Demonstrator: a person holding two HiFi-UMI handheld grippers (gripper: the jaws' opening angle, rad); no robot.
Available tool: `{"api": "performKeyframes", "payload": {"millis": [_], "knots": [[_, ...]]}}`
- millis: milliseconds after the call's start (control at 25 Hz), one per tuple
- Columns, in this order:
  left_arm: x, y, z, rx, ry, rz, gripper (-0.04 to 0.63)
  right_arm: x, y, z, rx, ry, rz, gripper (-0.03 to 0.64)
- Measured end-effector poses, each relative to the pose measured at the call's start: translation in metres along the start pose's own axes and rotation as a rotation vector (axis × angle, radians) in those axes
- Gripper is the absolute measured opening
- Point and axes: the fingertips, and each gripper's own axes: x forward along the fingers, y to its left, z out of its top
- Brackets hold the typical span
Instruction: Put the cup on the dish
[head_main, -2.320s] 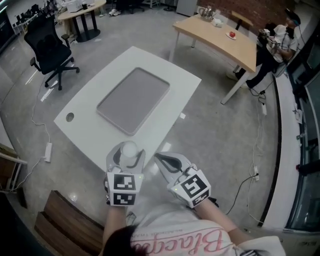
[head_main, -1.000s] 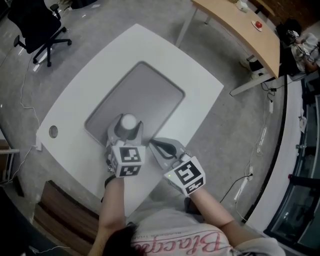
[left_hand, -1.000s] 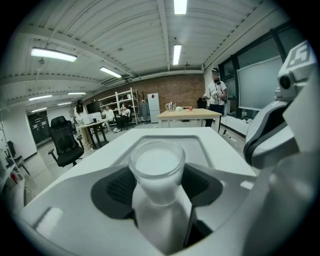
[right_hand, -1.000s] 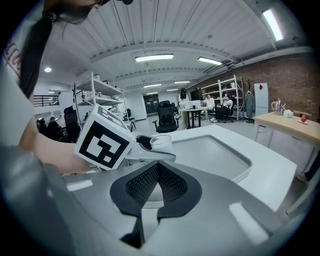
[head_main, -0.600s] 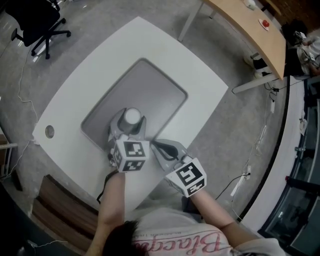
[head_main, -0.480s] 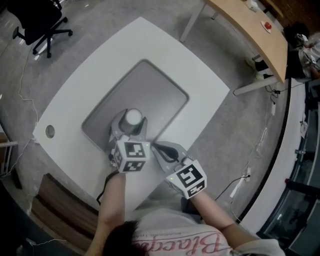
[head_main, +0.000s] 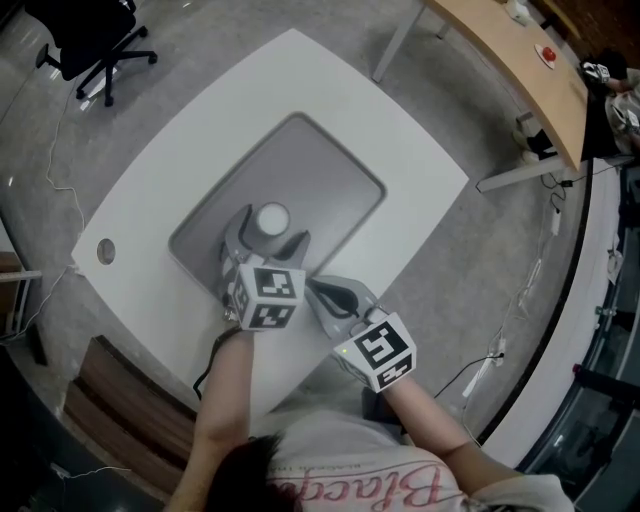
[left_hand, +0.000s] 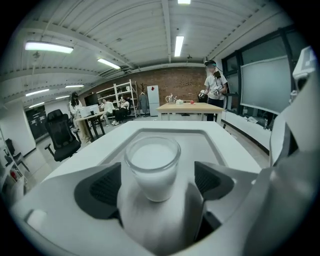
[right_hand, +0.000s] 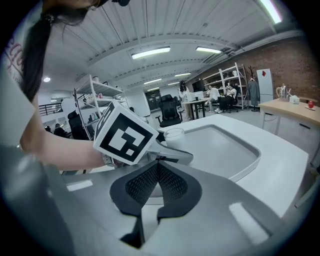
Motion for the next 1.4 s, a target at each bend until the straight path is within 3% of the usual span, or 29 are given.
{"api": "performKeyframes", "payload": {"millis": [120, 280, 480, 560, 600, 1120, 1400], "knots": [[-0.005, 0.004, -0.003, -0.032, 0.014, 0.015, 0.489, -0.001, 0.004, 0.001, -0.012, 0.003, 0.012, 0.000], [-0.020, 0.009, 0.002, -0.068, -0.010, 0.049, 0.460, -0.006, 0.002, 0.007, -0.027, -0.009, 0.005, 0.000], [-0.053, 0.015, 0.023, -0.069, -0.113, 0.130, 0.176, -0.013, 0.005, 0.021, -0.051, -0.053, -0.008, 0.000], [-0.068, 0.016, 0.031, -0.102, -0.169, 0.154, 0.018, -0.017, 0.010, 0.024, -0.066, -0.063, -0.006, 0.000], [-0.076, 0.015, 0.033, -0.121, -0.193, 0.155, 0.000, -0.019, 0.012, 0.026, -0.074, -0.069, -0.007, 0.000], [-0.163, 0.002, 0.048, -0.210, -0.380, 0.085, 0.000, -0.044, 0.057, 0.049, -0.238, -0.145, -0.056, 0.001], [-0.183, -0.020, 0.032, -0.216, -0.371, 0.015, 0.000, -0.054, 0.090, 0.038, -0.284, -0.151, -0.079, 0.001]]}}
